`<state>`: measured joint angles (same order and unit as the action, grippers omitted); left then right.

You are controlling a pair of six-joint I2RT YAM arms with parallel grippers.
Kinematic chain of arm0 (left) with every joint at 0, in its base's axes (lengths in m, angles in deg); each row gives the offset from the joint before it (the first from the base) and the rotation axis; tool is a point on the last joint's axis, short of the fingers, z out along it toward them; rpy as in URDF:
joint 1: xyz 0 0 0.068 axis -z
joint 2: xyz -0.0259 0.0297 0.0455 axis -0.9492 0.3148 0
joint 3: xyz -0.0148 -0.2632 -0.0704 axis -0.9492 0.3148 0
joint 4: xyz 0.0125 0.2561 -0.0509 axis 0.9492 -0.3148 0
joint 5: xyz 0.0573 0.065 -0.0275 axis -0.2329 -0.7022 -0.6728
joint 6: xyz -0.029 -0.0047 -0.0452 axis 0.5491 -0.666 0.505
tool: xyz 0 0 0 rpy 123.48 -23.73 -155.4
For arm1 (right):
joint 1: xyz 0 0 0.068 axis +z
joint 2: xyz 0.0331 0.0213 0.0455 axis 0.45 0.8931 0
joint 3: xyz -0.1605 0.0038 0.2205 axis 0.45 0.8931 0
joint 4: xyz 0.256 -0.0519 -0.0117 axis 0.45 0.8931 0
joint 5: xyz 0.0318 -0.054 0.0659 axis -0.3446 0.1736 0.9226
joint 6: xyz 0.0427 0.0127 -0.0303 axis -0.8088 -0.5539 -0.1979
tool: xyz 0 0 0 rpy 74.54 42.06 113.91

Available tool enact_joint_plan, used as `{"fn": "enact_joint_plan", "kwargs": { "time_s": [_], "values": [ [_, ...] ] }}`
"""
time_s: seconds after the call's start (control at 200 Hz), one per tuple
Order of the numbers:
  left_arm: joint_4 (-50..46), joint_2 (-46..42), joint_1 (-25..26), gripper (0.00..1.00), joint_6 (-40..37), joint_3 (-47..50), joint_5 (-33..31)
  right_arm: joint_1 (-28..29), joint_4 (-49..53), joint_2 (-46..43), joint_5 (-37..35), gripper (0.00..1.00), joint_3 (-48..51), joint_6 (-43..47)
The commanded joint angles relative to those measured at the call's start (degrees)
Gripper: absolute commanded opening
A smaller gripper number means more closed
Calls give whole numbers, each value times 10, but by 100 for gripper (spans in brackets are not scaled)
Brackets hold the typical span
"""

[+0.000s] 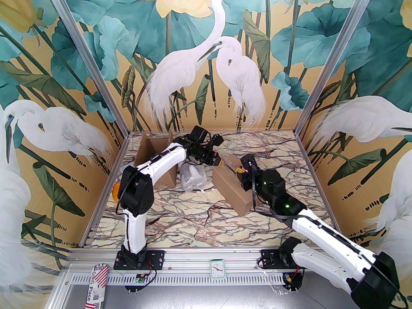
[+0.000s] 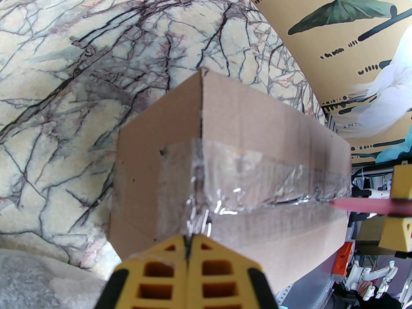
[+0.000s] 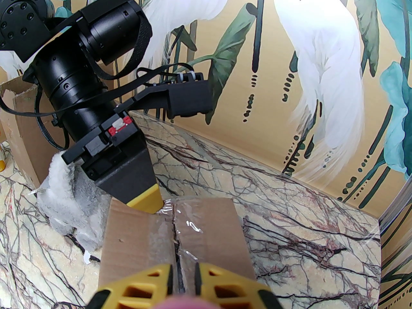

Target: Unpack the express box

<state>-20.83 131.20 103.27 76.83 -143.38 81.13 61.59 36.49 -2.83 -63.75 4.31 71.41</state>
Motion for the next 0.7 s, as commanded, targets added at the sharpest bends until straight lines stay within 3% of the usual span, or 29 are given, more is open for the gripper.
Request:
{"fn": "enact_joint_plan", "kwargs": {
  "time_s": [0.0,0.24,0.695],
  "values": [
    [-28,14,1,0,4,-7,-17,-1,-12,8,3,0,1,12],
    [-28,12,0,0,6,-2,-27,-4,7,17,3,0,-15,24],
    [-6,7,-15,0,44,15,-59,-3,87,-75,-7,0,24,-42]
  ]
}}
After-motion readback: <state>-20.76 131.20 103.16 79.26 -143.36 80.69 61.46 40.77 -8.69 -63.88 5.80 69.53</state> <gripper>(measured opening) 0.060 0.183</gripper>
